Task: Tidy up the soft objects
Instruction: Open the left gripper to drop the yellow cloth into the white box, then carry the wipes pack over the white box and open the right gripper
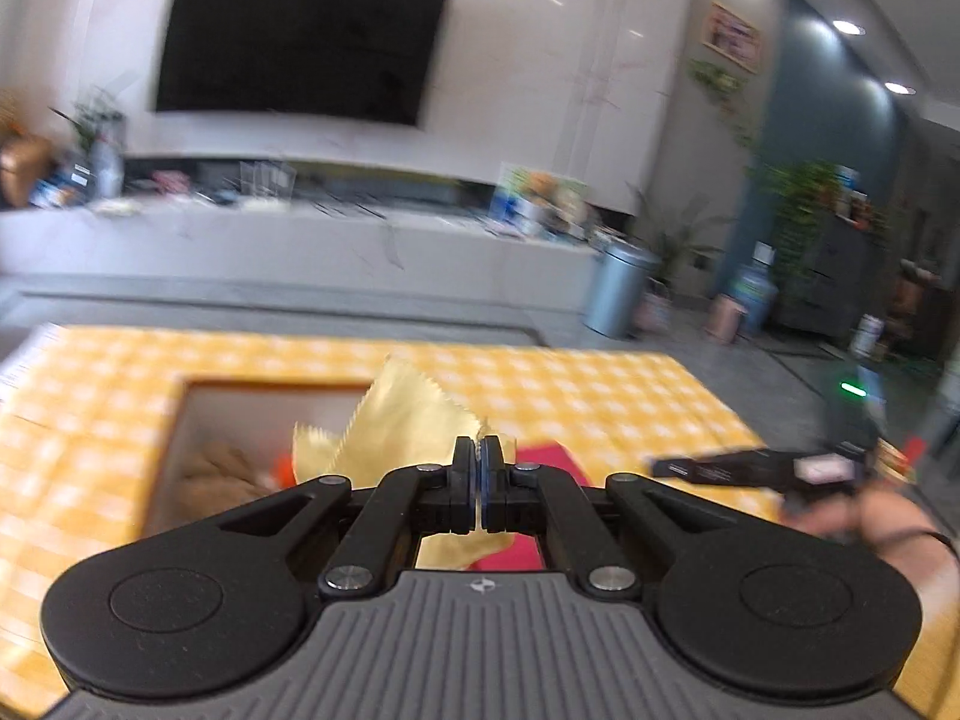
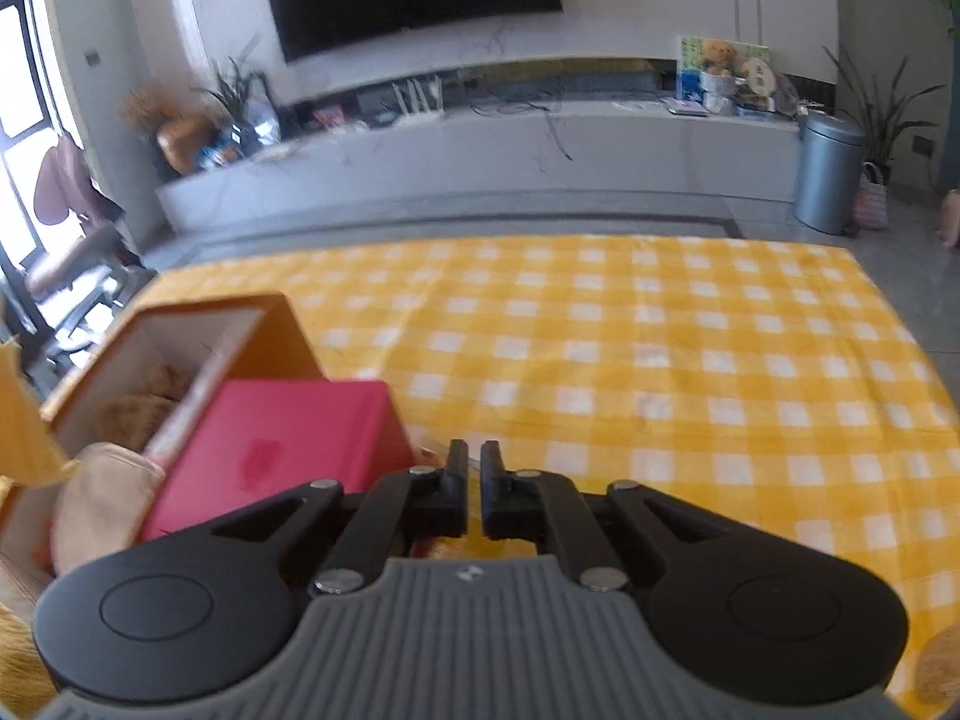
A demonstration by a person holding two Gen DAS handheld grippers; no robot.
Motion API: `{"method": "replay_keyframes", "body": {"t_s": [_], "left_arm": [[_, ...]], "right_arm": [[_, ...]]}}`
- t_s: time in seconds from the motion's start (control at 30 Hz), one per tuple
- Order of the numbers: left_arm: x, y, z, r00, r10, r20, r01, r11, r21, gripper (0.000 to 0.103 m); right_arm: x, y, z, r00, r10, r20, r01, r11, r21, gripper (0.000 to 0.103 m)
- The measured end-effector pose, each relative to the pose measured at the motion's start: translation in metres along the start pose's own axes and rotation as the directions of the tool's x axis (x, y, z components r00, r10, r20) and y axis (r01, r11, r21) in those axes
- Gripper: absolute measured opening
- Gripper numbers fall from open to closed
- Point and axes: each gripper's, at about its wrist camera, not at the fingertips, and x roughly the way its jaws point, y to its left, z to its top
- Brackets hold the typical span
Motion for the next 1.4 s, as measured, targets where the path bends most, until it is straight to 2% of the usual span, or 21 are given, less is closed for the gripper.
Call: {"method": "replay_keyframes", "body": {"t_s": [0.07, 0.13, 0.2, 0.23, 0.27, 0.3, 0.4, 0.47, 0.57, 0.67, 0.73, 0.8, 0.87, 0.9, 0.97, 1.03, 1.17, 1.27, 1.33, 1.4], "left_arm": [[0.006, -0.003, -0.005, 0.999, -0.044, -0.030, 0.044, 0.999, 0.005, 0.001], [0.013, -0.004, -0.008, 0.998, -0.047, -0.050, 0.048, 0.999, 0.014, 0.001], [0.018, -0.002, -0.009, 0.998, -0.028, -0.054, 0.029, 0.999, 0.015, 0.001], [0.019, 0.000, -0.009, 0.999, -0.015, -0.052, 0.016, 1.000, 0.011, 0.001], [0.020, 0.003, -0.009, 0.999, -0.002, -0.049, 0.002, 1.000, 0.004, 0.001], [0.019, 0.007, -0.010, 0.999, 0.018, -0.043, -0.018, 1.000, -0.004, 0.001], [0.013, 0.021, -0.012, 0.995, 0.095, -0.014, -0.096, 0.995, -0.025, 0.001], [0.010, 0.031, -0.010, 0.991, 0.130, -0.006, -0.131, 0.991, -0.040, 0.001], [0.005, 0.045, -0.010, 0.991, 0.134, -0.001, -0.134, 0.988, -0.080, 0.001], [0.003, 0.053, -0.010, 0.992, 0.126, -0.002, -0.125, 0.987, -0.102, 0.001], [0.004, 0.056, -0.009, 0.993, 0.119, -0.007, -0.119, 0.987, -0.109, 0.001], [0.004, 0.057, -0.009, 0.994, 0.109, -0.013, -0.110, 0.987, -0.113, 0.001], [0.007, 0.058, -0.007, 0.995, 0.102, -0.017, -0.103, 0.988, -0.114, 0.001], [0.007, 0.057, -0.007, 0.995, 0.101, -0.015, -0.102, 0.988, -0.113, 0.001], [0.006, 0.054, -0.007, 0.995, 0.099, -0.013, -0.099, 0.989, -0.108, 0.001], [0.004, 0.053, -0.006, 0.995, 0.100, -0.010, -0.101, 0.989, -0.106, 0.001], [0.003, 0.052, -0.002, 0.994, 0.112, -0.014, -0.113, 0.988, -0.102, 0.001], [0.004, 0.053, 0.008, 0.991, 0.129, -0.028, -0.131, 0.988, -0.082, 0.001], [0.001, 0.058, 0.016, 0.992, 0.123, -0.007, -0.123, 0.990, -0.065, 0.001], [-0.003, 0.068, 0.024, 0.994, 0.099, 0.047, -0.095, 0.992, -0.082, 0.001]], "right_arm": [[0.007, -0.009, -0.005, 0.999, -0.019, -0.033, 0.019, 1.000, 0.009, 0.005], [0.016, -0.017, -0.010, 0.997, -0.030, -0.073, 0.032, 0.999, 0.019, 0.007], [0.022, -0.020, -0.015, 0.993, -0.031, -0.114, 0.032, 0.999, 0.007, 0.023], [0.026, -0.020, -0.018, 0.991, -0.031, -0.129, 0.031, 1.000, 0.003, 0.044], [0.030, -0.019, -0.020, 0.989, -0.024, -0.145, 0.024, 1.000, 0.002, 0.058], [0.036, -0.019, -0.022, 0.987, 0.001, -0.162, -0.001, 1.000, 0.003, 0.059], [0.057, -0.021, -0.029, 0.972, 0.101, -0.212, -0.090, 0.994, 0.061, 0.058], [0.066, -0.034, -0.032, 0.964, 0.164, -0.209, -0.129, 0.977, 0.169, 0.054], [0.078, -0.049, -0.034, 0.964, 0.159, -0.212, -0.102, 0.961, 0.259, 0.055], [0.090, -0.057, -0.038, 0.952, 0.220, -0.215, -0.139, 0.931, 0.337, 0.055], [0.103, -0.055, -0.039, 0.943, 0.236, -0.234, -0.142, 0.923, 0.357, 0.060], [0.115, -0.056, -0.041, 0.940, 0.231, -0.251, -0.120, 0.913, 0.391, 0.062], [0.116, -0.058, -0.040, 0.945, 0.242, -0.222, -0.133, 0.901, 0.414, 0.062], [0.115, -0.056, -0.039, 0.948, 0.228, -0.223, -0.126, 0.910, 0.396, 0.060], [0.112, -0.049, -0.039, 0.956, 0.191, -0.223, -0.111, 0.938, 0.328, 0.048], [0.111, -0.044, -0.038, 0.961, 0.167, -0.220, -0.099, 0.951, 0.293, 0.043], [0.105, -0.054, -0.037, 0.962, 0.181, -0.202, -0.098, 0.927, 0.362, 0.038], [0.092, -0.064, -0.038, 0.972, 0.151, -0.181, -0.075, 0.927, 0.368, 0.038], [0.079, -0.074, -0.037, 0.980, 0.144, -0.140, -0.074, 0.908, 0.413, 0.038], [0.060, -0.080, -0.034, 0.985, 0.157, -0.075, -0.107, 0.887, 0.449, 0.038]]}}
